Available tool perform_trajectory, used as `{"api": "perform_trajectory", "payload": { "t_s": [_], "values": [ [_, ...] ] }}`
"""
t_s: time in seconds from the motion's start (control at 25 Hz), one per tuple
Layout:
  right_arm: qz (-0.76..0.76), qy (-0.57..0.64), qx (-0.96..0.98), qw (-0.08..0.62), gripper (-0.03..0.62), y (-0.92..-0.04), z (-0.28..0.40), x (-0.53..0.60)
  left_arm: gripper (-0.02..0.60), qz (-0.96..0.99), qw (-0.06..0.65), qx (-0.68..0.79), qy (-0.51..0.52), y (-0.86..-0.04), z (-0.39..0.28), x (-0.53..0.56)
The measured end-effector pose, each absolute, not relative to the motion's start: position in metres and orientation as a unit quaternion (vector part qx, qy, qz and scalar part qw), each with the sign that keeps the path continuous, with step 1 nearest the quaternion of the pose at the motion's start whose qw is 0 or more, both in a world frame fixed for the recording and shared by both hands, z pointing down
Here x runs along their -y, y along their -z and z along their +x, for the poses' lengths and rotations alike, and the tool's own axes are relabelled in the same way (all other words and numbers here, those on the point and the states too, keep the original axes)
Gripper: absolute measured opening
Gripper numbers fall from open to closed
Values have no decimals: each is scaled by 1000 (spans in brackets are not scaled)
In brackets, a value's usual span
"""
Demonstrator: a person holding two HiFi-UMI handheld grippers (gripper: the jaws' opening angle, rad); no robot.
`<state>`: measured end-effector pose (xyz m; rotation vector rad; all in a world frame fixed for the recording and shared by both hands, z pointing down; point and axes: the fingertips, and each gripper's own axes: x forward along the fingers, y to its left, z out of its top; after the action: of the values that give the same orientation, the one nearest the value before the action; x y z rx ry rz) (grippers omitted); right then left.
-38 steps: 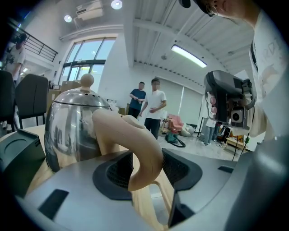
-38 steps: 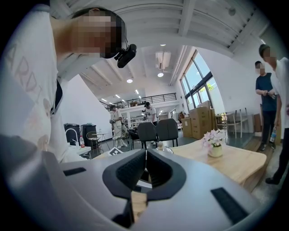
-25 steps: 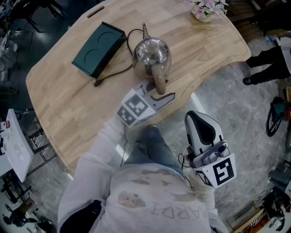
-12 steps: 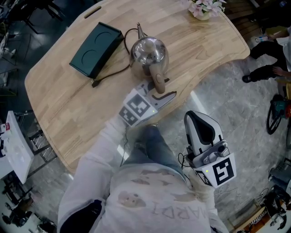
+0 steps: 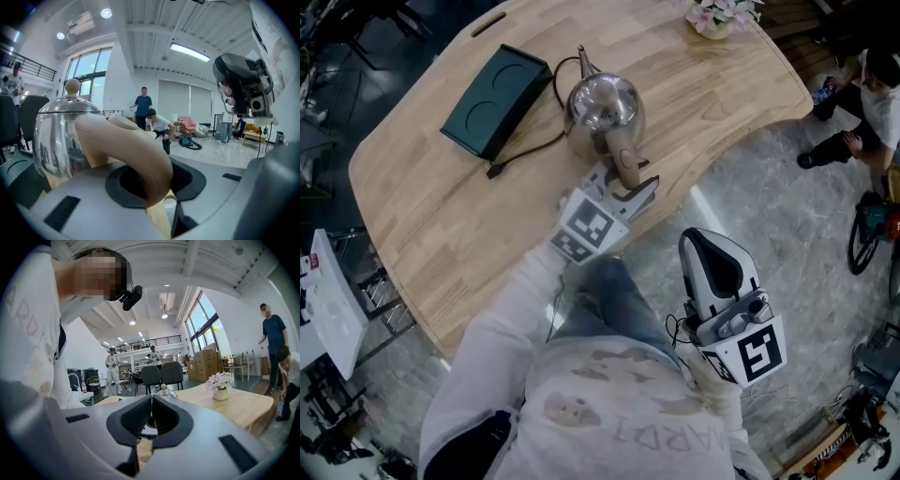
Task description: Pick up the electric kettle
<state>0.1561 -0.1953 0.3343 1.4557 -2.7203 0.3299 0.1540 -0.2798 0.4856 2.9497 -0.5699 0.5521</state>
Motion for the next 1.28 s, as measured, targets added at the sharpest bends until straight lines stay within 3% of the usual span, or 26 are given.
{"api": "perform_trajectory", "payload": {
  "t_s": [0.24,0.64,0.92,1.28],
  "values": [
    [475,-103,873,24,18,-332,161,190,112,967,13,190,-170,-485,152,276],
    [477,-98,873,22,18,-329,162,181,112,969,33,193,-151,-472,146,268],
    [476,-88,875,19,18,-320,151,167,112,972,-28,179,-147,-441,142,253],
    [472,-63,879,10,18,-297,124,129,112,974,-57,172,-136,-394,116,205]
  ]
}}
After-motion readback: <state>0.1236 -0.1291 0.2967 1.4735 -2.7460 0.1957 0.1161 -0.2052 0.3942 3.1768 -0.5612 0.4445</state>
